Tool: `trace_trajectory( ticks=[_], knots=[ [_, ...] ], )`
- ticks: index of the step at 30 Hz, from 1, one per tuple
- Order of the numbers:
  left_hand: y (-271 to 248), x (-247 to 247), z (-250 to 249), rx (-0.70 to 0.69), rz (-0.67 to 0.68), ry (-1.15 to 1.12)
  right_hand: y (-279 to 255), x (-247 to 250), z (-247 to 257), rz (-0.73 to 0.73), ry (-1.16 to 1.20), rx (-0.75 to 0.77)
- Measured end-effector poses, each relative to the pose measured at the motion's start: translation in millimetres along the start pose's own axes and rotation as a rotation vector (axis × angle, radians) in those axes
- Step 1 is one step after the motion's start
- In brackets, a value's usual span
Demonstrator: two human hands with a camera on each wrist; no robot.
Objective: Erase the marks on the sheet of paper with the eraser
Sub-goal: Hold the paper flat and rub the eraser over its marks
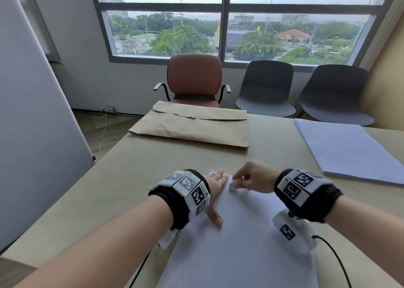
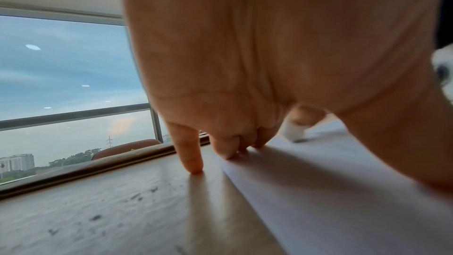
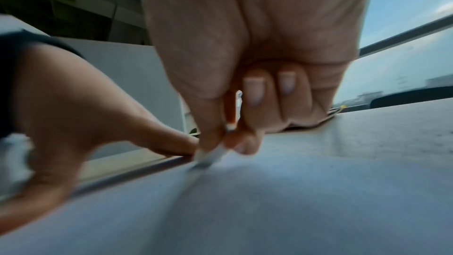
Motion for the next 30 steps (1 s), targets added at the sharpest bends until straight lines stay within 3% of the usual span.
trace_trajectory(
  ticks=[3,8,12,14,19,21,25,27,30],
  knots=[
    [-0.8,0.5,-1.1,0.000,-0.005,-0.004,6.4,1.6,-5.0,-0.093,0.012,-0.025],
    [2.0,-0.8,-2.2,0.022,0.012,-0.004,-12.3,-10.5,-4.5,0.201,0.072,0.025],
    [0.7,-0.1,-1.5,0.011,0.008,-0.013,8.7,3.7,-11.5,-0.036,0.077,-0.018],
    [0.8,0.2,-1.6,0.013,0.009,-0.012,11.1,2.5,-10.5,-0.084,0.073,0.000],
    [3.4,-1.3,-0.9,0.026,0.032,-0.020,-14.7,-14.0,-4.6,0.283,0.035,0.063],
    [3.6,-0.2,-1.8,0.025,0.021,-0.013,-5.0,-7.0,-6.8,0.224,0.032,0.035],
    [2.2,0.8,-4.6,0.020,0.001,-0.011,15.5,4.9,-10.4,-0.044,0.061,0.004],
    [2.4,-0.2,-3.7,0.026,0.003,-0.004,6.6,-2.8,-6.2,0.011,0.065,0.045],
    [5.4,-2.1,-1.9,0.035,0.030,0.001,-14.0,-17.8,-1.1,0.226,0.126,0.095]
  ],
)
Point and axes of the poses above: each hand's wrist, its own y-axis towards the middle knuckle, its own x-axis out of the back of the hand, z = x × y, the point moved 4 cm from there along y, towards the middle knuckle, and after that the axes turned 6 degrees about z, right-handed, at the moved point
